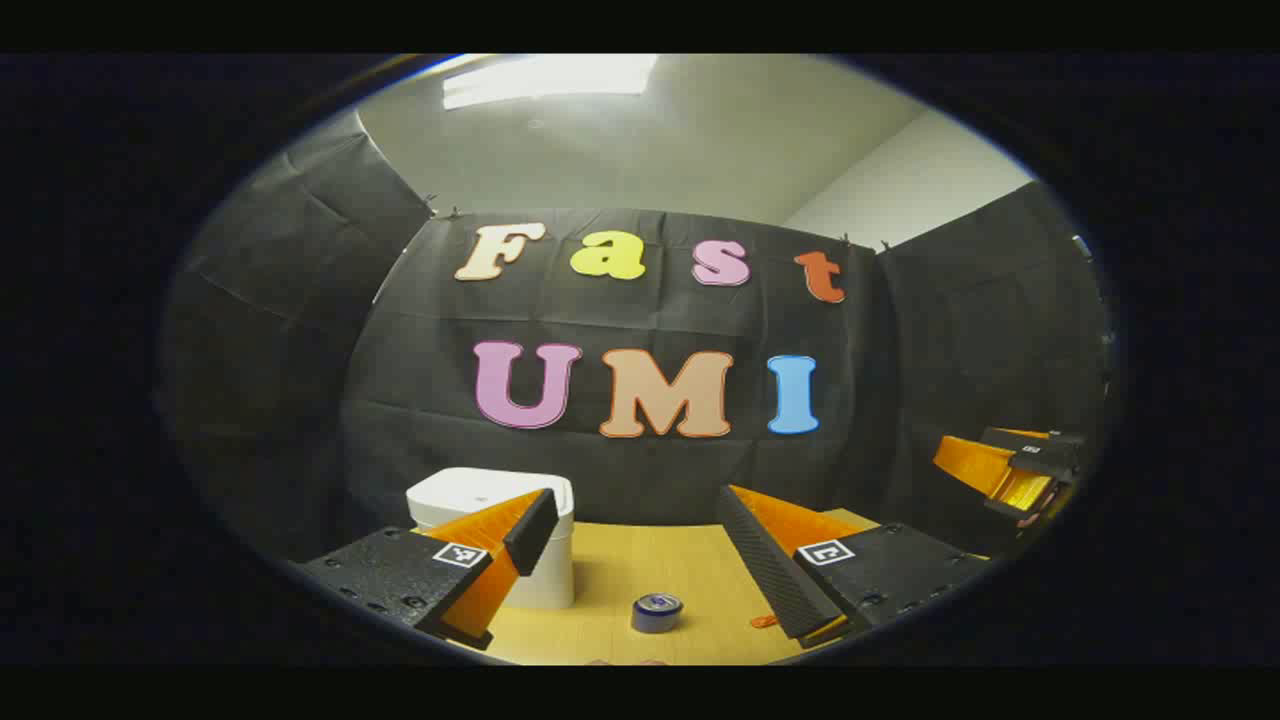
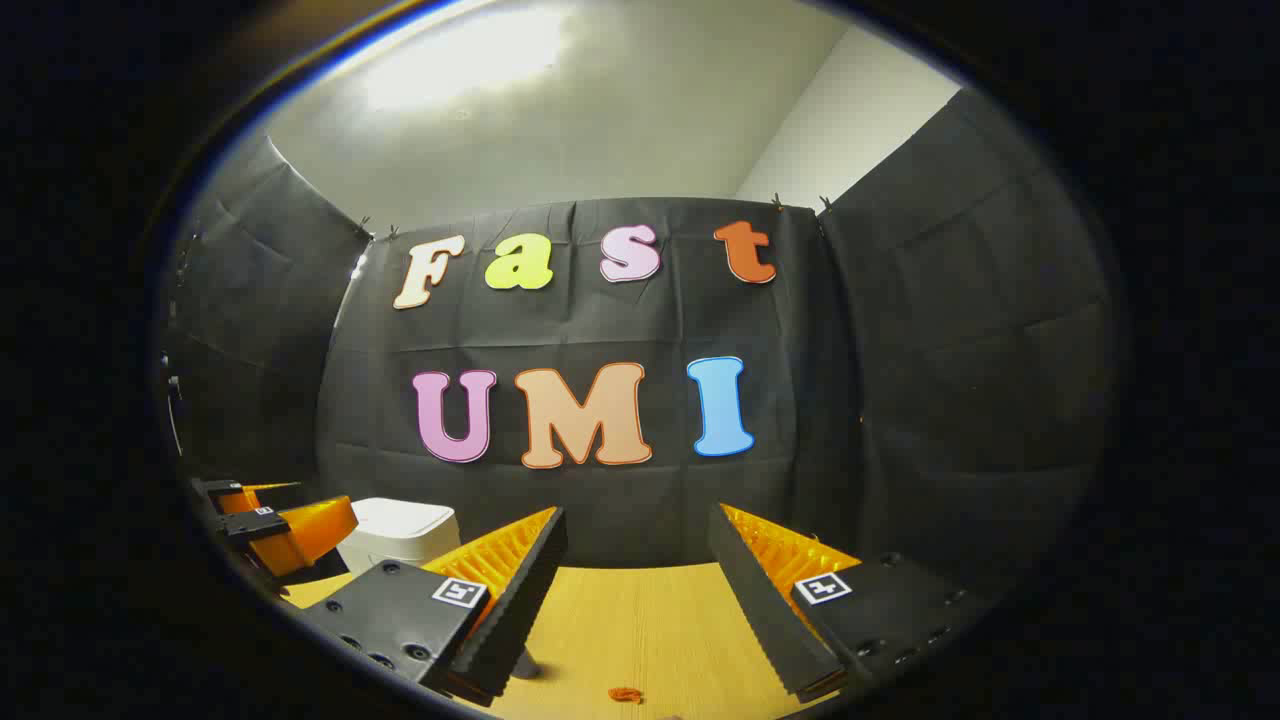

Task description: Press the lid of the desktop garbage bin to open it, pick up the crumpled paper on the desktop and throw it into the bin, then pick up the pop can on the desktop and drop it into the bin, and finally close the garbage bin lid.

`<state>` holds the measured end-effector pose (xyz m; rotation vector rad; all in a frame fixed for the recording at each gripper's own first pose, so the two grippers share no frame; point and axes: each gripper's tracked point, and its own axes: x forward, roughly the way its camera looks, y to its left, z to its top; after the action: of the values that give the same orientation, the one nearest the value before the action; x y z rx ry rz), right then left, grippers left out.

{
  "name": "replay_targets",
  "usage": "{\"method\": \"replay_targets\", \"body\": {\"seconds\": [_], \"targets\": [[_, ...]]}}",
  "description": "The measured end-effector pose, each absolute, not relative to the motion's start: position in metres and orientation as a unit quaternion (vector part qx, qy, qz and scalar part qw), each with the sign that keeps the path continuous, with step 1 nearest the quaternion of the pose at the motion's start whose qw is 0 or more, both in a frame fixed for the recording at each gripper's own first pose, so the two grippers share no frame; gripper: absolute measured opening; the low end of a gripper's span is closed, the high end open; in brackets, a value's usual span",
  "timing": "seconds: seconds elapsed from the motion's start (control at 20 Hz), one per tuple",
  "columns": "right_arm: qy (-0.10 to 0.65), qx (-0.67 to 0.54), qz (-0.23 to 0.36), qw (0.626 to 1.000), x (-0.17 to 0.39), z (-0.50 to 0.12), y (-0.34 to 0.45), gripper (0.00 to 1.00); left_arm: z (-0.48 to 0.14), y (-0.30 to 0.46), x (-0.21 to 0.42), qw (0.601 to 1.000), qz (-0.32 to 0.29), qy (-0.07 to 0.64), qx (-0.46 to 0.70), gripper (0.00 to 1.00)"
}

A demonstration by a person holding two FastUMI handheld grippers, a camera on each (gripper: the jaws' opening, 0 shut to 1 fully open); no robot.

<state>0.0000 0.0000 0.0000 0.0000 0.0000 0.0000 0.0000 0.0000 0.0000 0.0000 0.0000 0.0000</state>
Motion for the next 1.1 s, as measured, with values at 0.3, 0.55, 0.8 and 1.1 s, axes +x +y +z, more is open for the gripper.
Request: {"method": "replay_targets", "body": {"seconds": [0.3, 0.55, 0.8, 1.1], "targets": [[-0.001, 0.0, -0.006, 1.0, -0.004, 0.004, -0.013, 0.96, 0.004, -0.009, 0.002, 1.0, 0.0, -0.008, 0.005, 0.98], [-0.009, -0.006, -0.024, 1.0, -0.008, 0.012, -0.027, 0.96, 0.003, -0.023, 0.003, 1.0, -0.013, -0.011, 0.008, 0.96], [-0.009, -0.008, -0.021, 1.0, -0.005, 0.012, -0.031, 0.95, 0.0, -0.029, 0.007, 1.0, -0.014, -0.005, 0.01, 0.98], [-0.008, -0.007, -0.013, 1.0, 0.003, 0.01, -0.032, 0.95, -0.001, -0.031, 0.01, 1.0, -0.006, -0.004, 0.02, 0.96]]}}
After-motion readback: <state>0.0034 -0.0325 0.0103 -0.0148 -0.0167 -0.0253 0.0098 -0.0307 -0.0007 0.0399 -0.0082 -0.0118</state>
